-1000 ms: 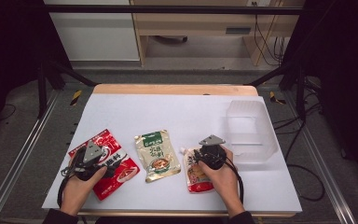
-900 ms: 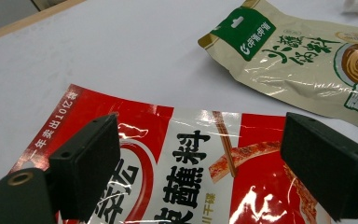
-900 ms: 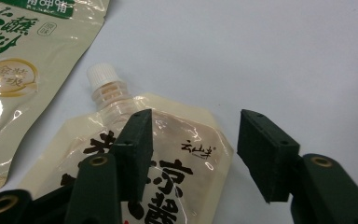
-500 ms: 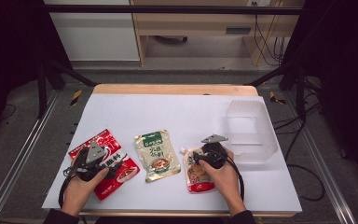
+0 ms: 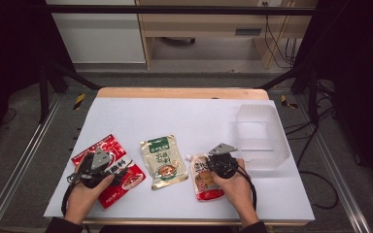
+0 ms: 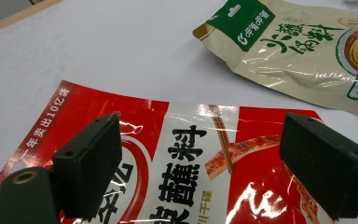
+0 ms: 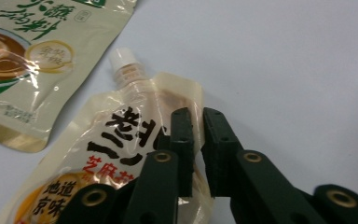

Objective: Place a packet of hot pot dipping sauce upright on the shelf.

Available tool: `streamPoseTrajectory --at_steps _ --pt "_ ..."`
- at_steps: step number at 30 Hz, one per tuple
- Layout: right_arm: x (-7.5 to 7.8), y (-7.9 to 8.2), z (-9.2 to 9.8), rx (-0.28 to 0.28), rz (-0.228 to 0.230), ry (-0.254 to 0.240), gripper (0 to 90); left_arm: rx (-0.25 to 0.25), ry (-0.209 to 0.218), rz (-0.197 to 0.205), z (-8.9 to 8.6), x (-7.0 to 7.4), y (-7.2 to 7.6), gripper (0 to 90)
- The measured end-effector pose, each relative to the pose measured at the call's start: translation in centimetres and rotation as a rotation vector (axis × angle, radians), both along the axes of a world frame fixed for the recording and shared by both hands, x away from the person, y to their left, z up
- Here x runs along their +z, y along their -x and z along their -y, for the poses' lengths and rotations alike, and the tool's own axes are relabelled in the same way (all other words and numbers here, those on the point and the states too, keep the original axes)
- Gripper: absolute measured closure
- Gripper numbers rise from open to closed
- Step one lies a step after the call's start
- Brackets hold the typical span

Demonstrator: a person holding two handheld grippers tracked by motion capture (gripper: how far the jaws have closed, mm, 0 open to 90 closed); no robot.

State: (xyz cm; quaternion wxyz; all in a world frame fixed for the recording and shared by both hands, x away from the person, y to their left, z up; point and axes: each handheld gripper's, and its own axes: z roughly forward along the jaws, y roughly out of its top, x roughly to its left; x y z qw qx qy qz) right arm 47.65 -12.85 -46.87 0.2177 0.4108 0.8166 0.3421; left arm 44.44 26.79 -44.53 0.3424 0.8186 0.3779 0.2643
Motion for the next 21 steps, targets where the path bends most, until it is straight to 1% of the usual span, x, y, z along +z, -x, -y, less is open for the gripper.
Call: streamPoseTrajectory --at_steps 2,4,6,8,10,12,14,15,17,19,20,21 --pt "0.2 0.3 -0.1 0.01 0.007 0.005 87.6 -0.003 0.004 0.007 0.0 0.1 0.1 13.0" --pt "0.6 0.6 -0.2 0.023 0.015 -0.005 88.9 -0.006 0.003 0.004 0.0 0.1 0.1 13.0" --pt "1.3 1.1 -0.1 0.03 0.048 -0.008 89.4 -0.011 0.0 0.002 0.1 0.1 0.2 13.9" --pt "2.1 1.7 0.2 0.032 0.079 -0.024 89.8 -0.015 0.0 -0.002 0.2 0.1 0.2 14.1" --pt "2.9 2.3 0.5 0.038 0.11 -0.053 89.9 -0.031 0.006 -0.006 0.3 0.2 0.3 14.8" --pt "3.5 2.8 0.7 0.054 0.137 -0.066 90.0 -0.052 0.031 -0.013 0.6 0.3 0.4 17.9" --pt "4.1 3.2 0.9 0.06 0.151 -0.079 90.0 -0.077 0.042 -0.014 0.9 0.4 0.6 18.9" --pt "4.4 3.5 0.9 0.059 0.156 -0.092 90.0 -0.089 0.048 -0.007 1.2 0.5 0.7 20.1" --pt "5.0 3.7 0.9 0.074 0.176 -0.093 90.0 -0.11 0.045 0.005 1.5 0.6 0.9 25.3" --pt "5.5 4.0 0.9 0.087 0.19 -0.096 90.0 -0.134 0.045 0.013 1.9 0.8 1.1 25.3" --pt "5.5 4.0 0.9 0.087 0.19 -0.096 90.0 -0.134 0.045 0.013 1.9 0.8 1.1 25.1" --pt "6.0 4.3 0.9 0.1 0.198 -0.111 90.0 -0.155 0.059 0.018 2.4 0.8 1.4 24.3"
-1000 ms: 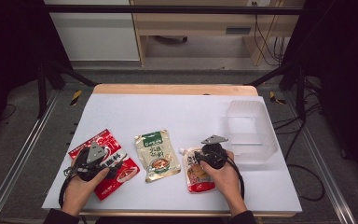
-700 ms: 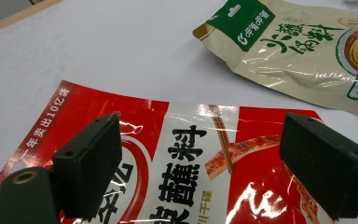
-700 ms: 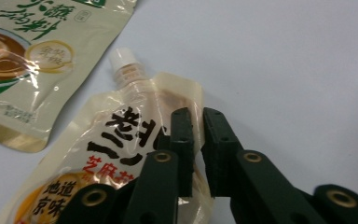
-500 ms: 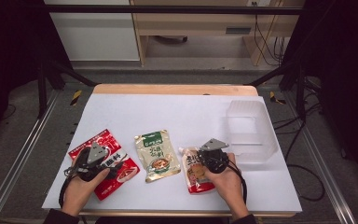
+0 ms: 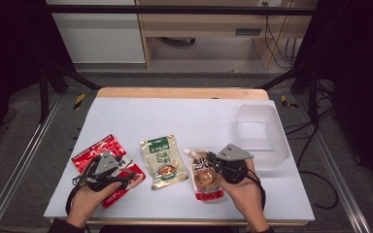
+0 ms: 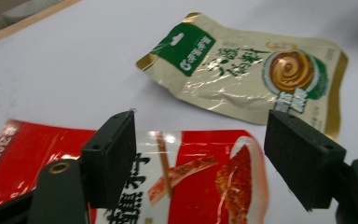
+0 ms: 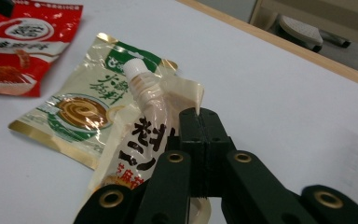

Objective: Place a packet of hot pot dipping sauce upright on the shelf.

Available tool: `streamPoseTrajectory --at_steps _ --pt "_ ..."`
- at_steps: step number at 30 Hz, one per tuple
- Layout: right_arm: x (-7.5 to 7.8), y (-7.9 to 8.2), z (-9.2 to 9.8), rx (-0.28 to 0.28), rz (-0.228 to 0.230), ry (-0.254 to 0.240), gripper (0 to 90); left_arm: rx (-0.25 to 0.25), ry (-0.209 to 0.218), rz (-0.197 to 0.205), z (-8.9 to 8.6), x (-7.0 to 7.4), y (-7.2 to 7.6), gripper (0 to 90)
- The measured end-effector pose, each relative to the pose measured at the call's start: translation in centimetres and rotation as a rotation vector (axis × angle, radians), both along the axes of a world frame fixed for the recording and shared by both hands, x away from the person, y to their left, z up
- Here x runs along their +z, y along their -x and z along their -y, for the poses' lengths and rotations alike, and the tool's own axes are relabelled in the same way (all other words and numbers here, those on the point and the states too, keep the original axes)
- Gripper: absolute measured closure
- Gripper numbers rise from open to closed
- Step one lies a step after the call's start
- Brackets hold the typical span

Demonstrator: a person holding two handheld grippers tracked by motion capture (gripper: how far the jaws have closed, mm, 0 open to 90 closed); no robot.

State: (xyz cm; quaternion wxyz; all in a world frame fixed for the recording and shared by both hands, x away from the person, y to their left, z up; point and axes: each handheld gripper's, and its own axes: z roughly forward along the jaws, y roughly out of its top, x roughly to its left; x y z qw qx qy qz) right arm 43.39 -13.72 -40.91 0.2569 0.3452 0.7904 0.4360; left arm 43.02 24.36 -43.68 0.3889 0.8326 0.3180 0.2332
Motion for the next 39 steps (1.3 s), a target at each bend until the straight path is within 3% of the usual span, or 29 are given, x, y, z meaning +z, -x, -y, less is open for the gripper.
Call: streamPoseTrajectory --at_steps 3,6,12,16,21,23,27,30,35,38,39 --pt "0.5 0.3 -0.2 0.015 0.01 -0.006 90.0 -0.04 0.019 0.009 0.8 0.2 0.5 22.3" --pt "1.4 0.9 -0.8 0.04 0.039 -0.016 90.0 -0.131 0.022 0.003 2.6 0.4 1.0 17.8" --pt "2.1 1.4 -1.1 0.066 0.052 -0.04 90.0 -0.187 0.081 -0.008 4.4 1.1 0.6 17.5" --pt "2.5 1.6 -1.4 0.095 0.06 -0.049 90.0 -0.25 0.082 -0.013 5.7 1.2 0.1 17.4" --pt "2.8 2.0 -2.1 0.123 0.081 -0.048 90.0 -0.277 0.074 -0.008 7.8 1.2 -1.1 20.1" --pt "2.7 2.1 -2.3 0.143 0.096 -0.044 90.0 -0.295 0.1 -0.017 8.4 1.3 -1.6 29.0" --pt "2.7 2.2 -2.6 0.159 0.098 -0.048 90.0 -0.328 0.129 -0.023 9.1 1.5 -1.9 36.9" --pt "2.8 2.5 -2.8 0.17 0.101 -0.048 90.0 -0.378 0.185 -0.026 9.5 1.7 -1.9 42.5" --pt "2.8 2.9 -2.9 0.181 0.104 -0.043 90.0 -0.412 0.172 -0.025 10.7 1.3 -1.9 47.8" --pt "2.8 2.9 -3.0 0.186 0.107 -0.046 90.0 -0.398 0.178 -0.019 10.9 1.1 -2.1 58.0" --pt "2.9 2.8 -3.0 0.196 0.106 -0.051 90.0 -0.404 0.203 -0.024 10.9 0.9 -2.3 60.6"
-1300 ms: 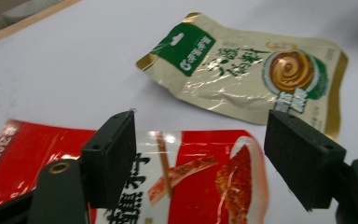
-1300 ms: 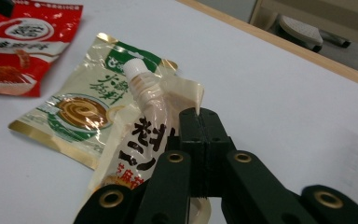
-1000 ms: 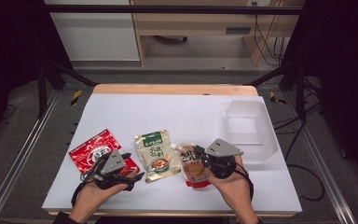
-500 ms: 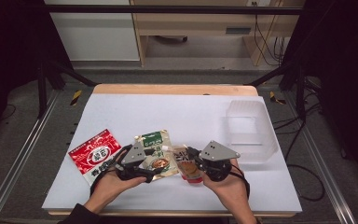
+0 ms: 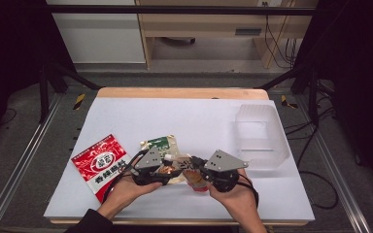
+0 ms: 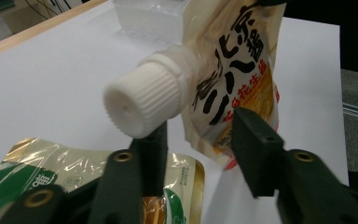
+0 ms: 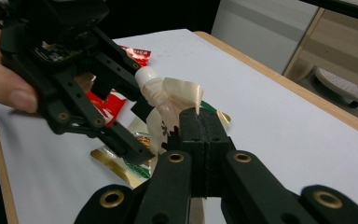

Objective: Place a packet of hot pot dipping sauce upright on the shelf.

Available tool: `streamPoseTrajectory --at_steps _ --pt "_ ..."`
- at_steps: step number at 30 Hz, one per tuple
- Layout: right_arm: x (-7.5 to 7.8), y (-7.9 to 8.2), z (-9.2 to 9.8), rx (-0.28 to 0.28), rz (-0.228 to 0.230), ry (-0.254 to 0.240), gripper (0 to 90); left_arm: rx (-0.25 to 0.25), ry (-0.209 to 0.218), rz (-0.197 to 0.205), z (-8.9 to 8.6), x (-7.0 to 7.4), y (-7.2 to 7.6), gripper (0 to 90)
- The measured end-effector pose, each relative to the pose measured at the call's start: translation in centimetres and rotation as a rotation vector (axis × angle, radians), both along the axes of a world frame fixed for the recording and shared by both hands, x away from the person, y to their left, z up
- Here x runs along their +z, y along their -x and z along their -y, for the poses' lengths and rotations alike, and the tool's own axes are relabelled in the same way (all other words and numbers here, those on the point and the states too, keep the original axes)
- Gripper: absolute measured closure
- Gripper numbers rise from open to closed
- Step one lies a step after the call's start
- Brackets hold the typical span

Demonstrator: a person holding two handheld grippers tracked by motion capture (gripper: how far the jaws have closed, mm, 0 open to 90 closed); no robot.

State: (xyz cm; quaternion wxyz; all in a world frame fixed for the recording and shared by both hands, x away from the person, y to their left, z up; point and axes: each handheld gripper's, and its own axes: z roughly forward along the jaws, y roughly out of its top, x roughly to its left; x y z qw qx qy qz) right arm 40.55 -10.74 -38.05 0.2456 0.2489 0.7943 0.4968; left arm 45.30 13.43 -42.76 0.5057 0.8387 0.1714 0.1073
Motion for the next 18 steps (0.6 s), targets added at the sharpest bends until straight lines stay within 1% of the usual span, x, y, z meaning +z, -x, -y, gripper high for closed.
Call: streamPoseTrajectory --at_steps 1,2,3,4,6,7,9,12,16,18 --pt "0.0 0.0 0.0 0.002 0.0 -0.002 90.0 0.0 0.0 0.0 0.0 0.0 0.0 62.9" --pt "0.0 0.0 0.0 0.002 -0.001 -0.002 90.0 -0.009 0.025 -0.014 0.0 0.0 -0.1 65.0" --pt "0.0 0.0 0.0 0.001 0.001 0.0 90.0 -0.003 0.022 -0.008 0.0 0.0 -0.1 67.3" --pt "0.0 0.1 0.1 -0.003 0.003 0.002 90.0 0.001 0.028 -0.008 -0.1 0.0 0.0 72.0" --pt "0.0 0.4 0.3 -0.007 0.001 -0.002 90.0 0.009 0.056 -0.038 -0.2 0.0 -0.1 80.6" --pt "-0.1 0.5 0.4 -0.01 -0.003 -0.004 90.0 0.007 0.062 -0.043 -0.2 -0.1 -0.1 84.8" --pt "-0.2 0.8 0.7 -0.016 -0.006 -0.002 90.0 0.003 0.061 -0.037 0.0 -0.1 0.0 88.9" --pt "-0.2 1.2 1.2 -0.025 -0.013 -0.001 89.9 0.002 0.046 -0.028 0.5 0.2 0.5 90.0" --pt "-0.2 1.6 1.8 -0.039 -0.019 0.014 89.3 -0.001 0.018 -0.018 1.1 0.7 1.0 90.0" --pt "-0.1 1.7 2.2 -0.042 -0.028 0.027 88.6 -0.003 0.014 -0.014 1.2 0.8 1.1 90.0"
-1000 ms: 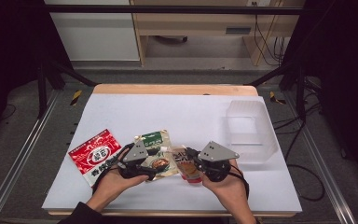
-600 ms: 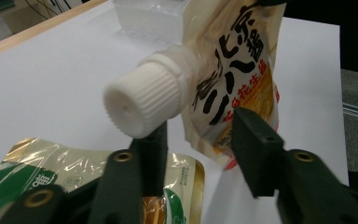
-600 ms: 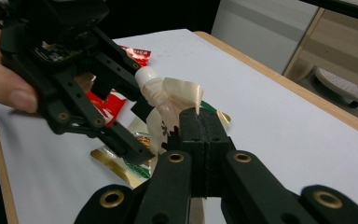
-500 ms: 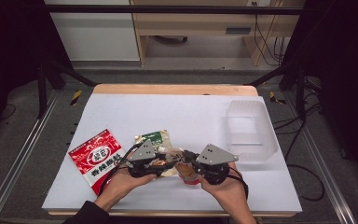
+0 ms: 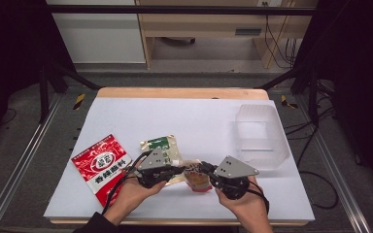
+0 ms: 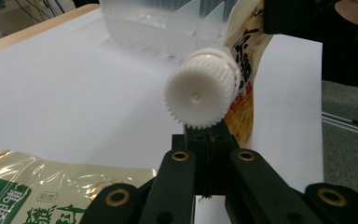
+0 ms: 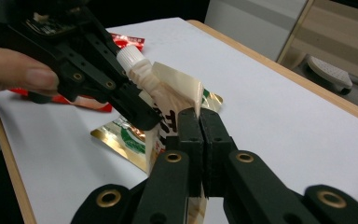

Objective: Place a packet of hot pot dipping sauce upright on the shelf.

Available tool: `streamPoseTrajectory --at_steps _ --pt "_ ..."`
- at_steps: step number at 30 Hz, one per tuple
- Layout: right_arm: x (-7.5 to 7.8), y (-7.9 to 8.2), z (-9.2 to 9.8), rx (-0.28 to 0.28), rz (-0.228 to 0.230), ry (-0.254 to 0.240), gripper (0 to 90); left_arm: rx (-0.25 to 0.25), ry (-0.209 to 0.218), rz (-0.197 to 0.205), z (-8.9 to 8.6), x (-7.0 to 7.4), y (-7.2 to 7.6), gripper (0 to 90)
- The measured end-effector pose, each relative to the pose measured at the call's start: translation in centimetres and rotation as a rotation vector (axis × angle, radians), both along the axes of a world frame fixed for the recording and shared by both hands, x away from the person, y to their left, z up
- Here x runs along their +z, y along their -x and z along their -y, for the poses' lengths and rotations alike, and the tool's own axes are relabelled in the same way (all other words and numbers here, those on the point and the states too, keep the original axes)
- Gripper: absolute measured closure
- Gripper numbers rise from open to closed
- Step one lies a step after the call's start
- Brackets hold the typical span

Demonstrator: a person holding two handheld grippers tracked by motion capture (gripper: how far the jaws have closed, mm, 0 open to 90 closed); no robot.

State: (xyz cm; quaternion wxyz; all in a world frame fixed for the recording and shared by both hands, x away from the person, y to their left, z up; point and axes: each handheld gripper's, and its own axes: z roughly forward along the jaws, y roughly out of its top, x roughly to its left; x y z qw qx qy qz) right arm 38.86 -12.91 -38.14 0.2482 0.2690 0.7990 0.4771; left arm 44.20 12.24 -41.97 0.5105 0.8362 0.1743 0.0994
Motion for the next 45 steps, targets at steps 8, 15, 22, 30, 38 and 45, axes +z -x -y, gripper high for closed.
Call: streamPoseTrajectory --at_steps 8,15,22,30,38,45 --pt "1.0 -0.1 0.7 -0.002 -0.03 0.133 63.6 -0.011 -0.066 0.023 0.7 1.1 0.4 90.0" --pt "2.5 -1.1 0.0 0.049 -0.097 0.327 45.8 -0.032 -0.1 0.027 1.1 1.8 0.2 90.0" --pt "3.6 -2.4 -1.9 0.126 -0.152 0.471 37.1 -0.035 -0.097 0.028 1.2 1.9 0.1 90.0" --pt "4.1 -4.0 -3.7 0.212 -0.213 0.58 53.6 -0.045 -0.098 0.034 1.3 2.0 0.3 90.0" --pt "3.4 -4.6 -4.4 0.244 -0.249 0.641 80.6 -0.05 -0.098 0.036 1.2 2.2 0.3 90.0" --pt "3.7 -4.8 -4.2 0.244 -0.278 0.647 90.0 -0.025 -0.064 0.04 0.7 2.5 0.4 69.1"
